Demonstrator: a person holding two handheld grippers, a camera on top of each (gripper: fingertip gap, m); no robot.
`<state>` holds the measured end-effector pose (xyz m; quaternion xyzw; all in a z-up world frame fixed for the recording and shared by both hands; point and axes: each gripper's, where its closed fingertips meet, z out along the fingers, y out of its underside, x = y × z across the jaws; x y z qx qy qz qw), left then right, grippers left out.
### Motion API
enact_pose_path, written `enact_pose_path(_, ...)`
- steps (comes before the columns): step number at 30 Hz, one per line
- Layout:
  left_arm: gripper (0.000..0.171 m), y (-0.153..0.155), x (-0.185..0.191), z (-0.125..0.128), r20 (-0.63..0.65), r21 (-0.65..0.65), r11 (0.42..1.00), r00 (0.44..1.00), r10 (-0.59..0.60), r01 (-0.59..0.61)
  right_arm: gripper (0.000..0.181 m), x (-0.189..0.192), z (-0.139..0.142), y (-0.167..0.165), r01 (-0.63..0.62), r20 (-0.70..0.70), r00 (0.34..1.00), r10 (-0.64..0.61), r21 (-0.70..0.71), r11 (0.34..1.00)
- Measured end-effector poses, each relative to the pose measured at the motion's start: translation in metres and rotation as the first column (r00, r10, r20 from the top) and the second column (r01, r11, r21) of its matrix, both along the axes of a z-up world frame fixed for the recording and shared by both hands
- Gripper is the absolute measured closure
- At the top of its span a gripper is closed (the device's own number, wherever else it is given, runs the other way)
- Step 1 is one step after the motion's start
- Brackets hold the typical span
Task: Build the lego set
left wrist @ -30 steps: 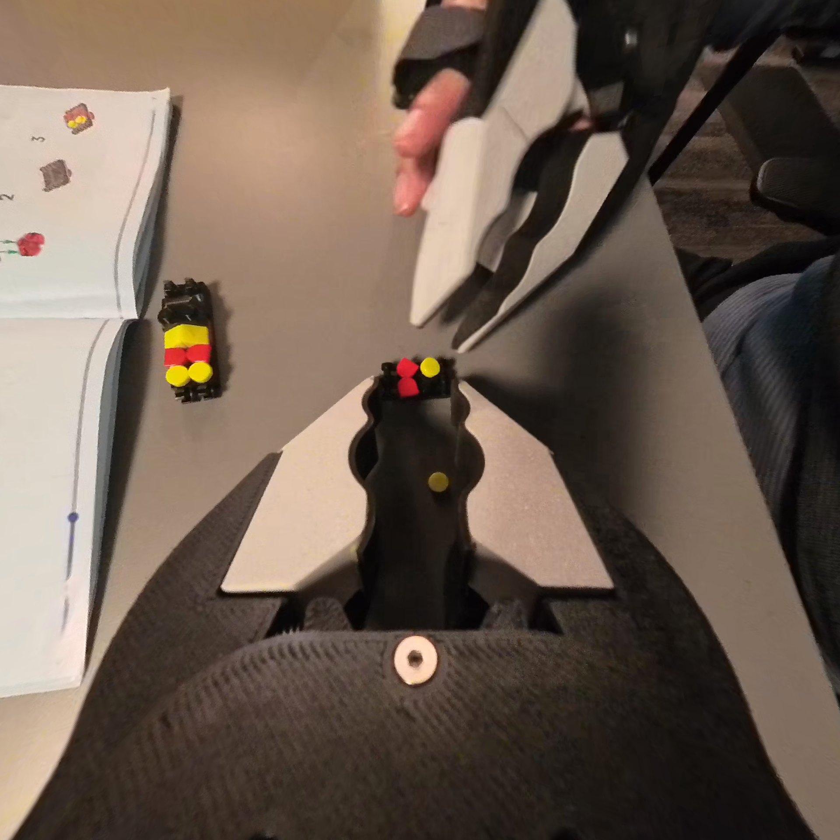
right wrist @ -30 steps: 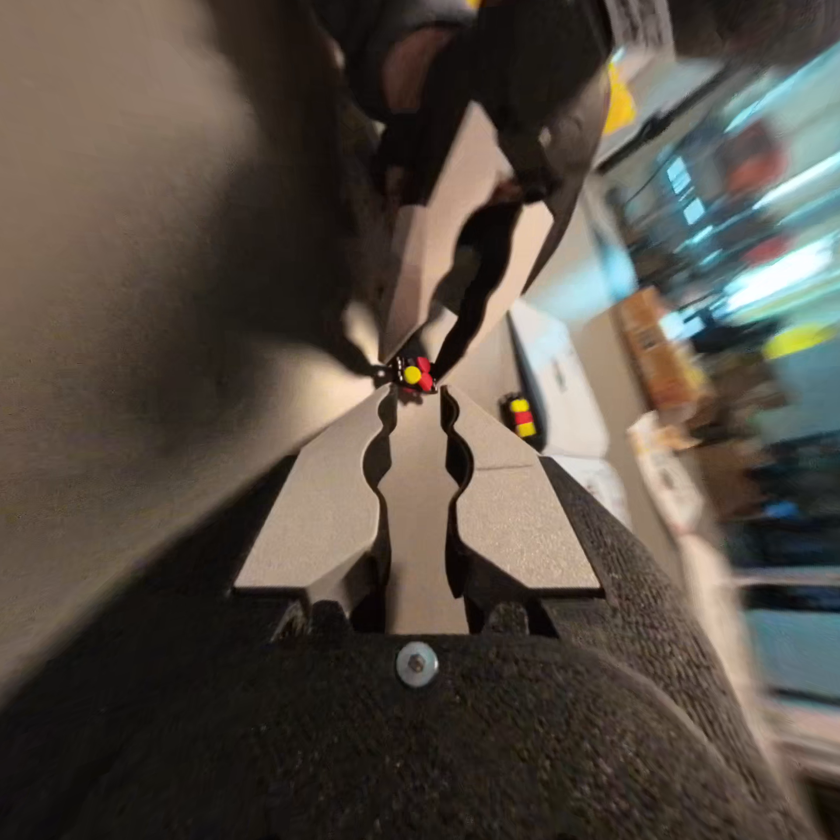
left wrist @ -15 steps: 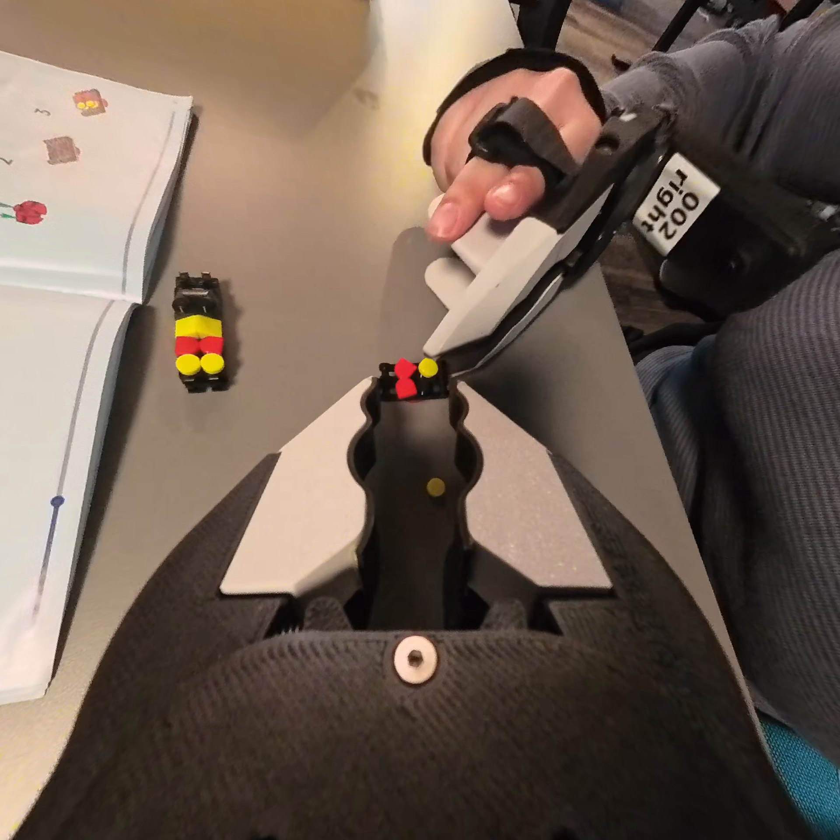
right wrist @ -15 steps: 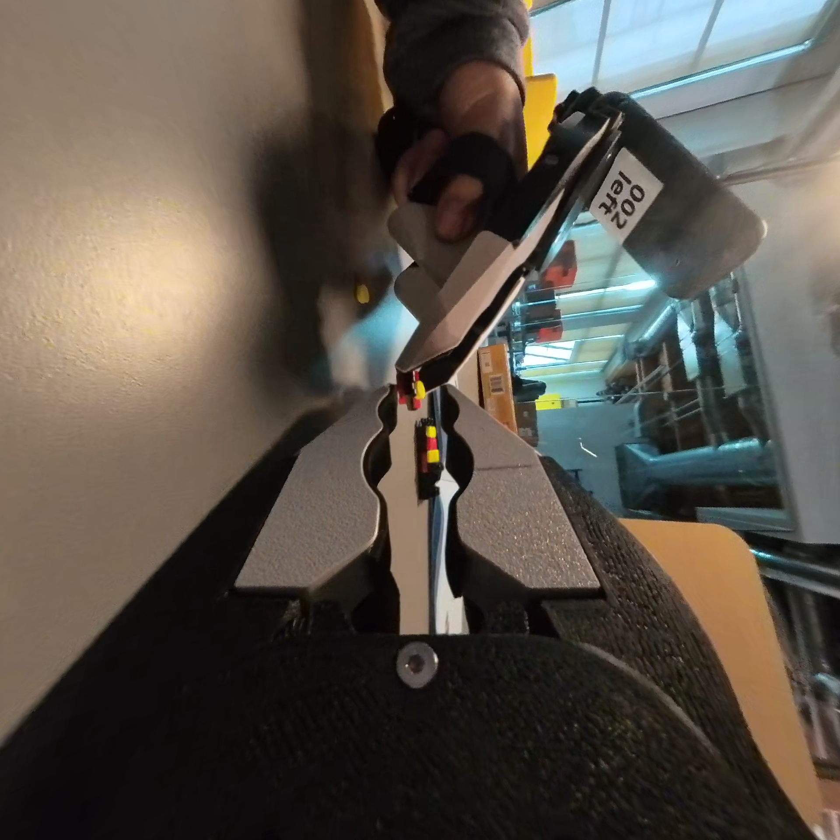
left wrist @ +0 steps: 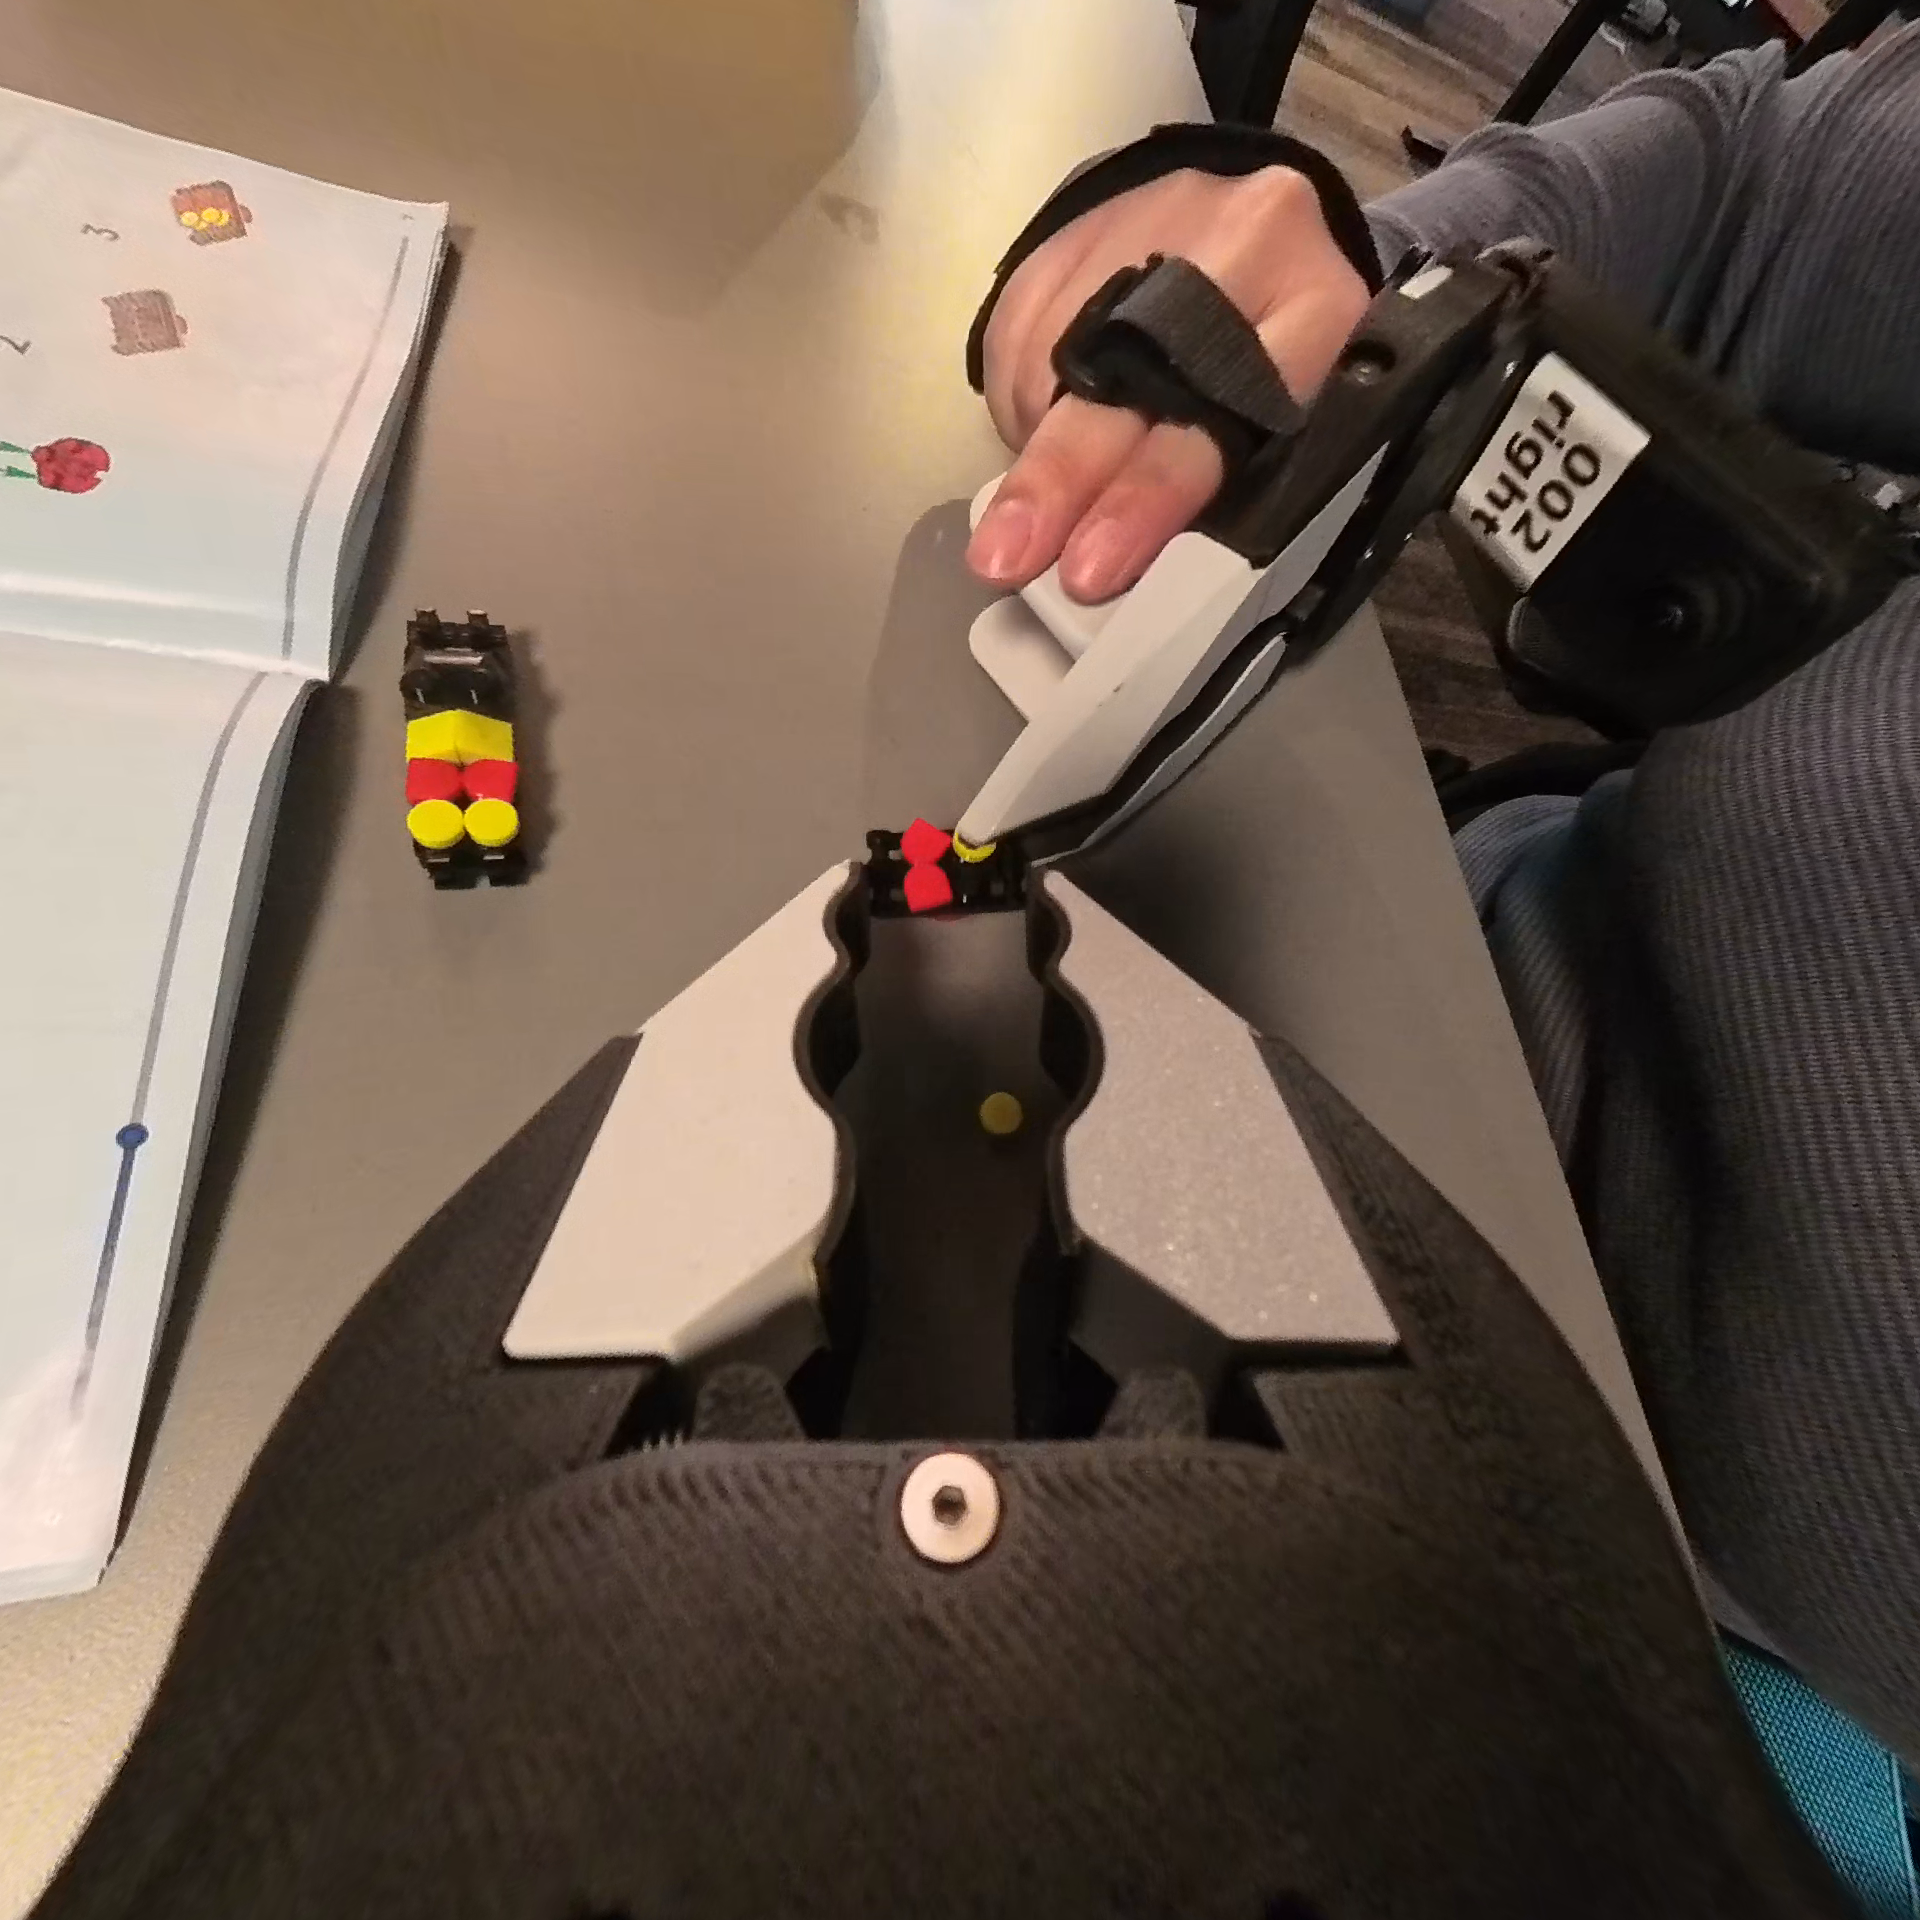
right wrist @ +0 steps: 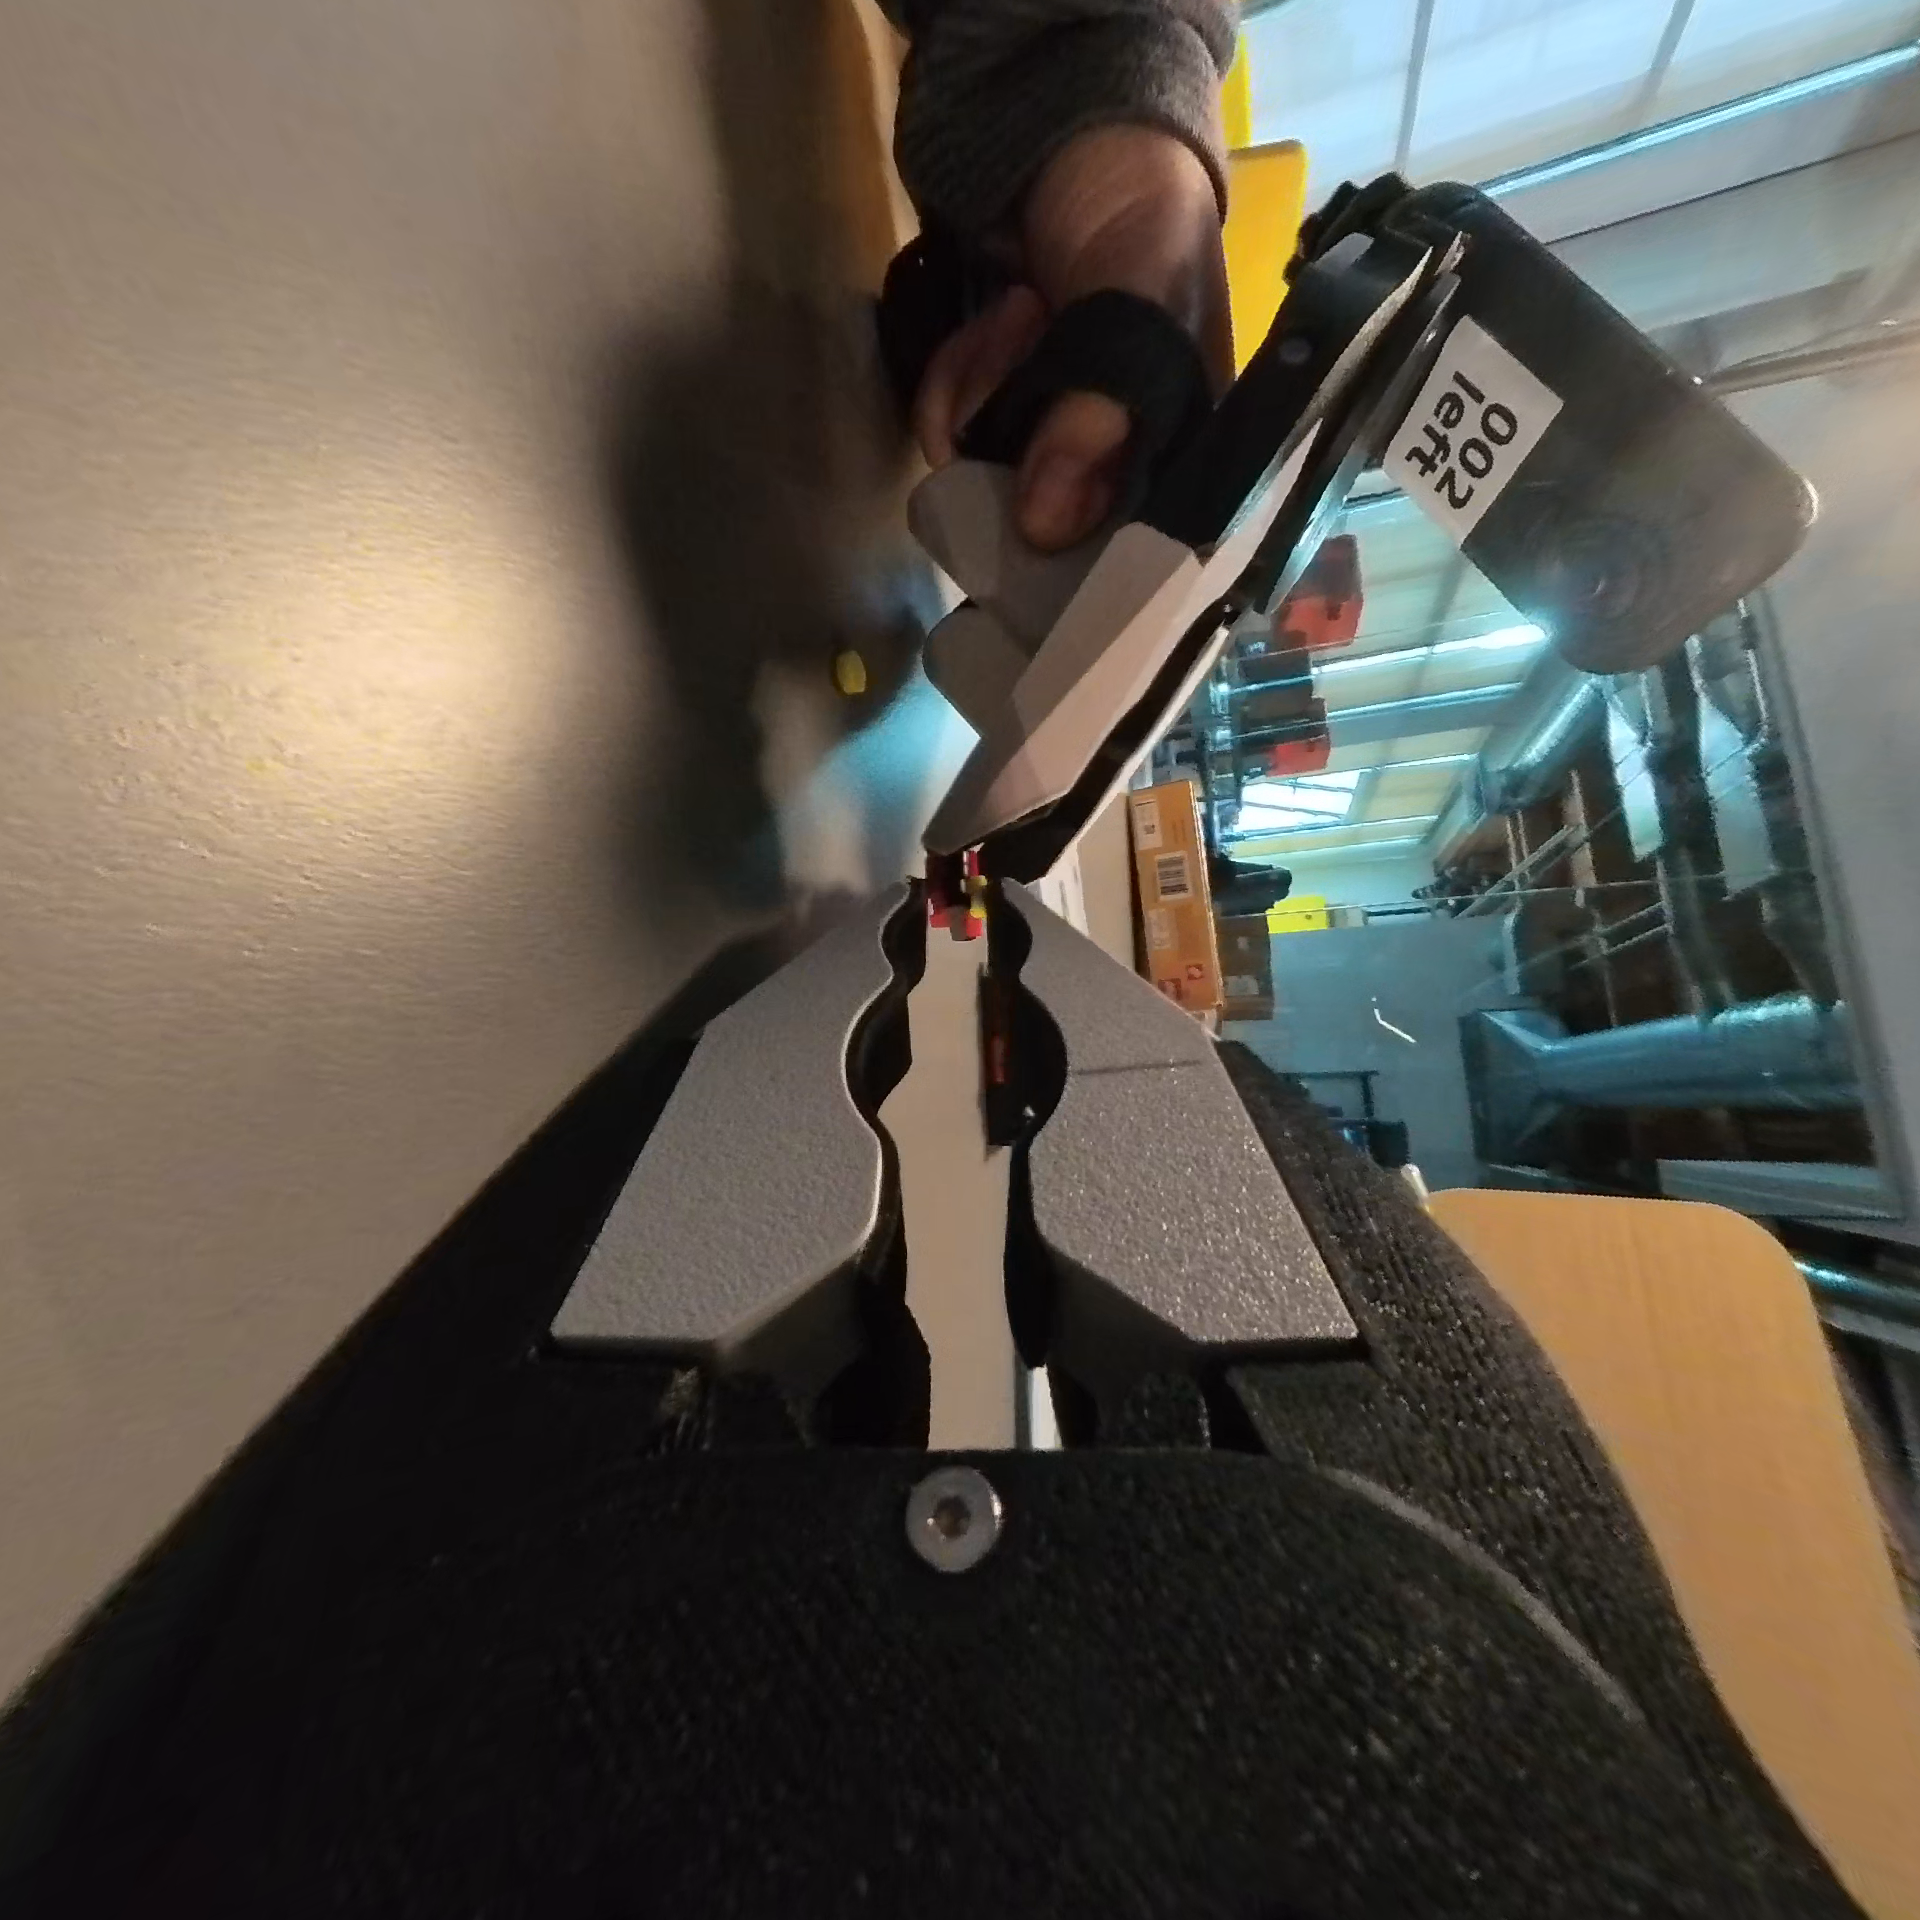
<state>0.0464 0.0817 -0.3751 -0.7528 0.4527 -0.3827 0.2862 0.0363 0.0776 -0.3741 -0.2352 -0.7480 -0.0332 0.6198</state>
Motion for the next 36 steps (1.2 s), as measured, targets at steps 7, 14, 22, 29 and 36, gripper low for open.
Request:
enact_pose_path(7, 0.142, 0.0, 0.0, -0.002, -0.013, -0.004, 1.0, 1.0, -0.004, 0.003, 0.171, 0.0, -0.002, 0.0, -0.004, 0.013, 1.0, 0.004, -0.049, 0.999)
enact_pose_path(14, 0.142, -0.001, 0.0, -0.006, -0.034, -0.008, 1.0, 0.999, -0.005, 0.004, 0.172, 0.0, -0.006, 0.0, -0.003, 0.038, 0.999, 0.007, -0.128, 0.992)
enact_pose_path(22, 0.142, -0.001, 0.0, -0.008, -0.059, 0.026, 1.0, 0.998, -0.006, 0.008, 0.173, 0.0, -0.009, 0.0, 0.008, 0.07, 0.998, 0.003, -0.17, 0.985)
enact_pose_path(29, 0.146, -0.003, 0.001, -0.005, -0.028, -0.012, 1.0, 0.999, -0.019, 0.019, 0.174, 0.001, -0.002, -0.001, -0.021, 0.023, 0.999, 0.031, -0.351, 0.936)
enact_pose_path(36, 0.126, -0.011, 0.002, -0.007, -0.114, 0.208, 0.972, 0.989, -0.092, 0.114, 0.175, 0.003, 0.004, -0.003, -0.058, -0.011, 0.998, 0.058, -0.358, 0.932)
